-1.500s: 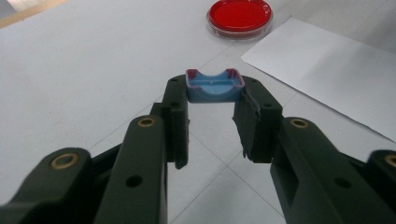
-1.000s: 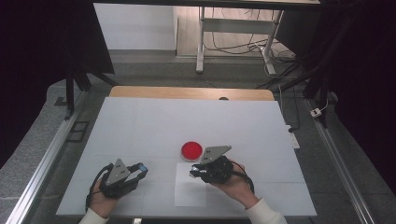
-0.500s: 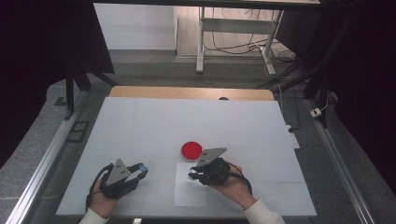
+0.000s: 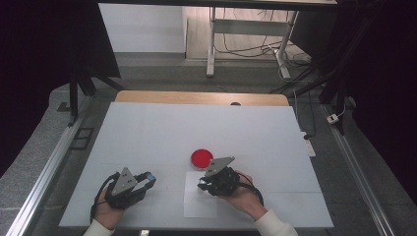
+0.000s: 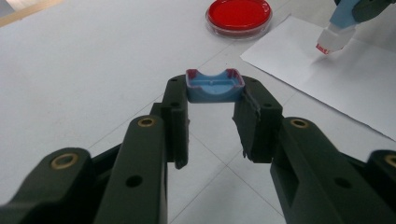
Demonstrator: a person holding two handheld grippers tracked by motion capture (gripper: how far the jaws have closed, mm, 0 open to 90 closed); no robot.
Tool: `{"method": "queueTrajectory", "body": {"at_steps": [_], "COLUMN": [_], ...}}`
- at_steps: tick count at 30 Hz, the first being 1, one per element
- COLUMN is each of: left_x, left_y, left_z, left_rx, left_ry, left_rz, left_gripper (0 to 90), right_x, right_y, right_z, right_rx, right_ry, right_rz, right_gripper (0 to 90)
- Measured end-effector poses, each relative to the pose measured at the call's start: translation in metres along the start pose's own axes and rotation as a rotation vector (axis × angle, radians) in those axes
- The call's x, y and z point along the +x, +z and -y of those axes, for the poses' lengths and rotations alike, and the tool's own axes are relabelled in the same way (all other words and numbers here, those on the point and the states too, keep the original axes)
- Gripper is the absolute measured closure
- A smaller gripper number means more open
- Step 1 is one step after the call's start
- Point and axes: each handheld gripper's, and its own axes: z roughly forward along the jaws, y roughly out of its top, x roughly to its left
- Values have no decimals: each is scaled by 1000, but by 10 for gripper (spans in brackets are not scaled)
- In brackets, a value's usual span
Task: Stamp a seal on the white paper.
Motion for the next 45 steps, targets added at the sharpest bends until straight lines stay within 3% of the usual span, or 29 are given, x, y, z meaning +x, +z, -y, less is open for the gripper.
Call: {"method": "queueTrajectory", "body": {"at_steps": [45], "left_x": [0], "left_y": [0], "left_z": [1], "left_rx": [2], "left_ry": [0], "left_rz": [0], "left_gripper": [659], "right_x": [1], "right_y": [11], "right_z": [3], "right_rx": [41], "right_ry": [-14], "right_rz": [-3], "right_gripper": [750]}}
